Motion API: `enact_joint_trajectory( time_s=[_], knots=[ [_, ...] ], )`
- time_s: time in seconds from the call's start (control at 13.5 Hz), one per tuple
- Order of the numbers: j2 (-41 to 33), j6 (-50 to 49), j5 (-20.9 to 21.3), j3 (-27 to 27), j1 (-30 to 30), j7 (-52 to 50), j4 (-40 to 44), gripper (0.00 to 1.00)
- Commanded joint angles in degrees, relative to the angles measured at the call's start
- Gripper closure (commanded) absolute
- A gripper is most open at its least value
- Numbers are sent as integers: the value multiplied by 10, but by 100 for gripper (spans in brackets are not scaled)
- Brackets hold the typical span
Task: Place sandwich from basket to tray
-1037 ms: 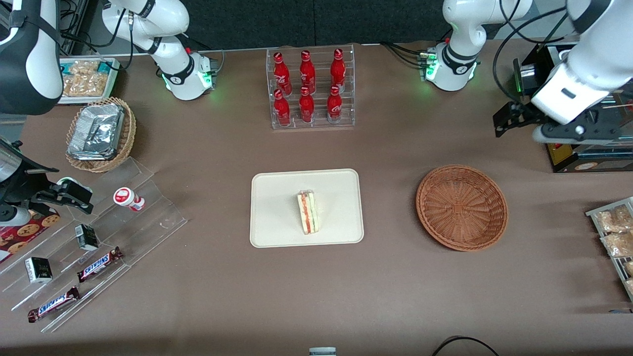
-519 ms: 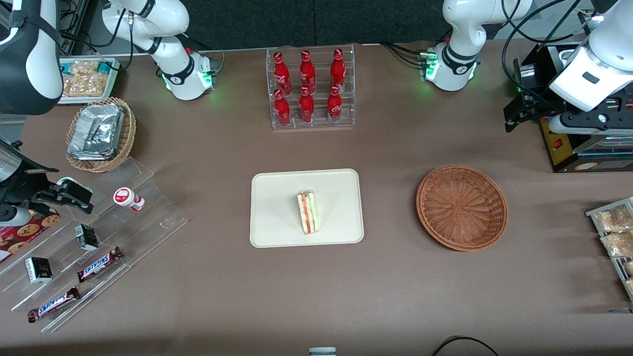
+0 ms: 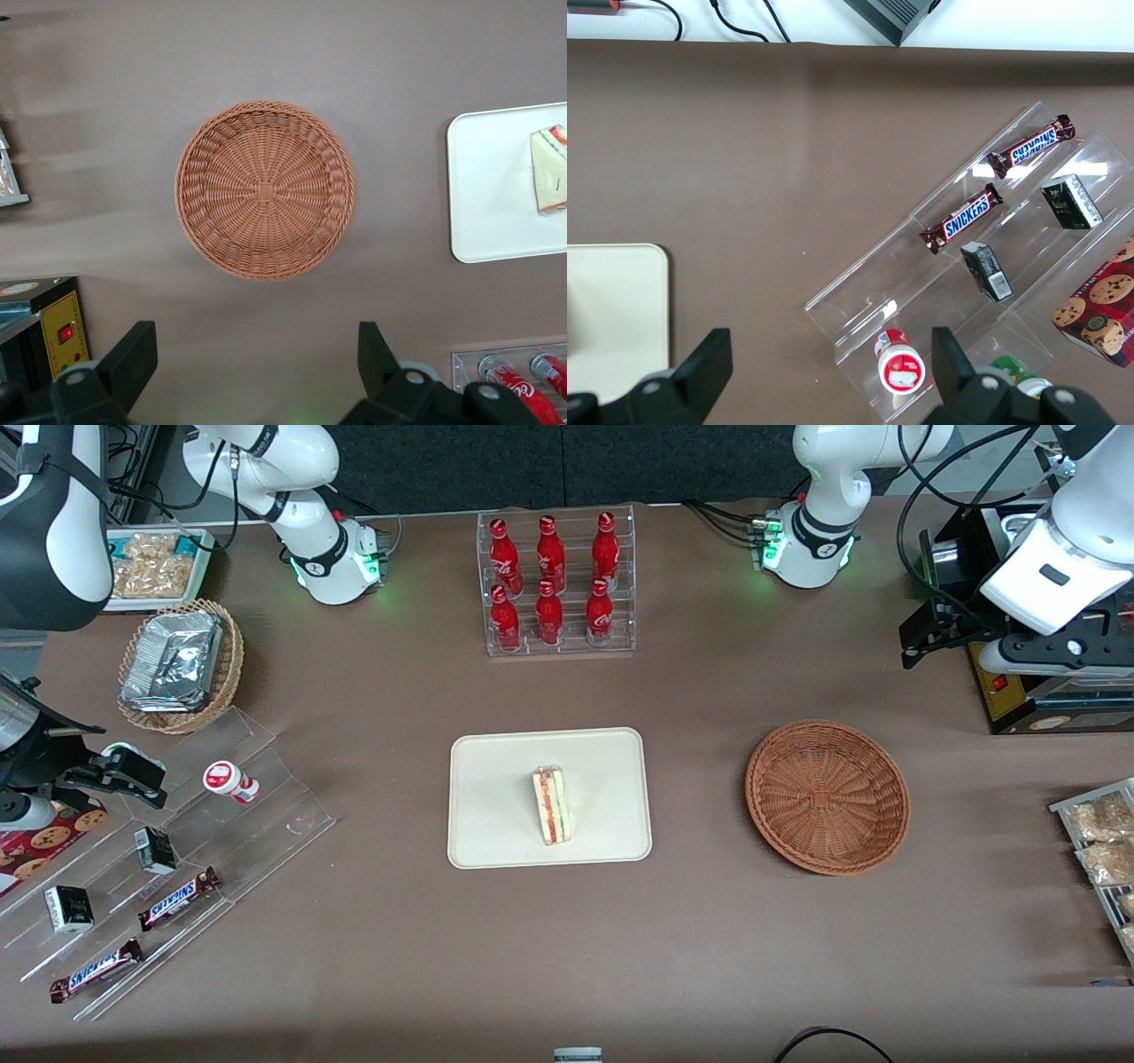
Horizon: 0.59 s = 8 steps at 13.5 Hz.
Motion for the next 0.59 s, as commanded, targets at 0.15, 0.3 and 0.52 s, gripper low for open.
enact_joint_trajectory(
  time_s=[0.15,0.3,0.52],
  knots=[
    [11,-23,1,58,-42,6,34,0],
    [11,-25,2,58,-42,8,30,0],
    [11,-33,7,60,-41,9,30,0]
  ],
)
